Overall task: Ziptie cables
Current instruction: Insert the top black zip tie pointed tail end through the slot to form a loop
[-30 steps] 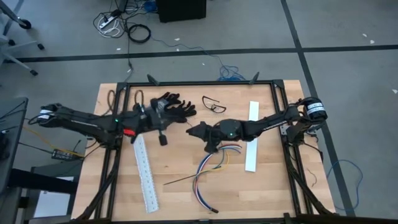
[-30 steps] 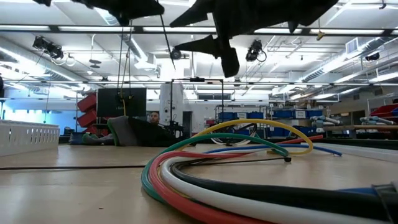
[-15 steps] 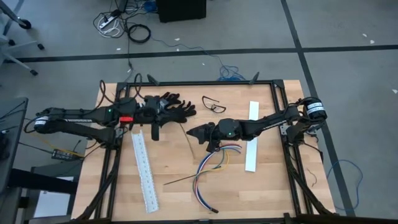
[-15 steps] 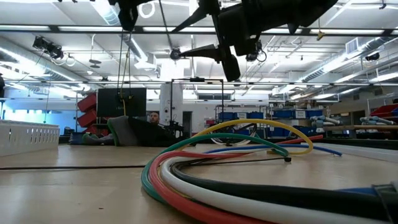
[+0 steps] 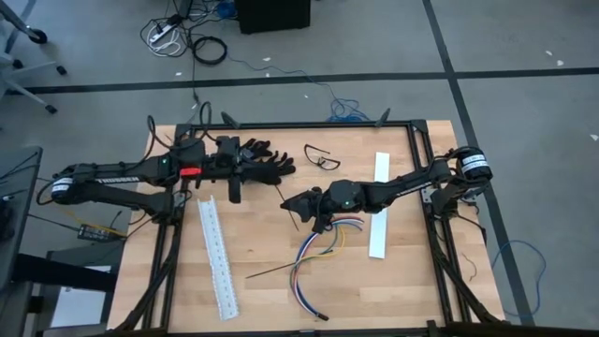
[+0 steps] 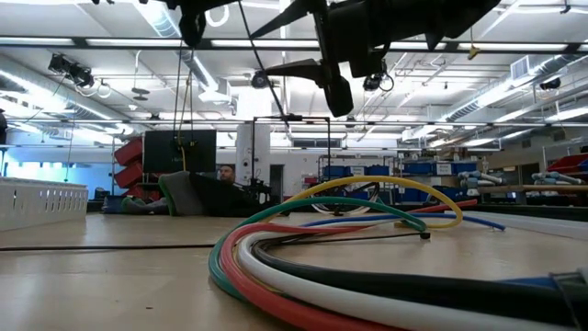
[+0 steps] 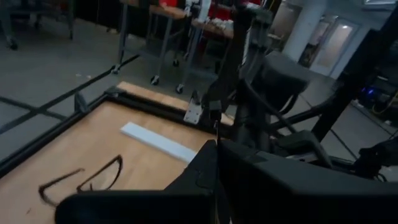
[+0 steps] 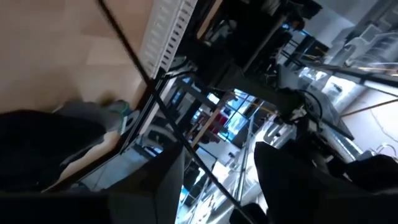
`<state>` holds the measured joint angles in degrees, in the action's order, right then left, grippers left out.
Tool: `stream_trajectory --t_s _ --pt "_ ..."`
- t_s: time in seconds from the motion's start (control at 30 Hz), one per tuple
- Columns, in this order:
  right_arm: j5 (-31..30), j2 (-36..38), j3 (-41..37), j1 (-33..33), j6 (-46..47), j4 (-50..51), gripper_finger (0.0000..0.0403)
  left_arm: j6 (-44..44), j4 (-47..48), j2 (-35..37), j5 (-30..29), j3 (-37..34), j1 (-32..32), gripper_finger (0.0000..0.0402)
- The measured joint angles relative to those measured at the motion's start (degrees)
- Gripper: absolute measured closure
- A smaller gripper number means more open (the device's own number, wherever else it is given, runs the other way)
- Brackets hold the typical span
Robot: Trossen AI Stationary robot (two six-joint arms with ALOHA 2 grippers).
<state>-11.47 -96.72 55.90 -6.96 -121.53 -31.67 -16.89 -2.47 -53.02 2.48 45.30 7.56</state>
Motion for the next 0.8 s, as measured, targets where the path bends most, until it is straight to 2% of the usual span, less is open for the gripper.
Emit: stream_trajectory --t_s 0.33,0.67,0.8 --pt "0.92 -1.62 -0.07 -0.09 7.69 -0.79 0.0231 1.71 0.81 -0.28 0.17 -0.07 1.43 0.0401" --pt "0.12 -1.62 -0.04 -0.5 11.47 -1.31 0.0291 4.1 0.75 -0.26 0.19 -0.07 1.46 0.0401" --pt "0.1 -1.62 -0.04 -0.57 13.34 -0.92 0.0299 5.94 0.79 -0.26 0.2 -0.07 1.79 0.0401"
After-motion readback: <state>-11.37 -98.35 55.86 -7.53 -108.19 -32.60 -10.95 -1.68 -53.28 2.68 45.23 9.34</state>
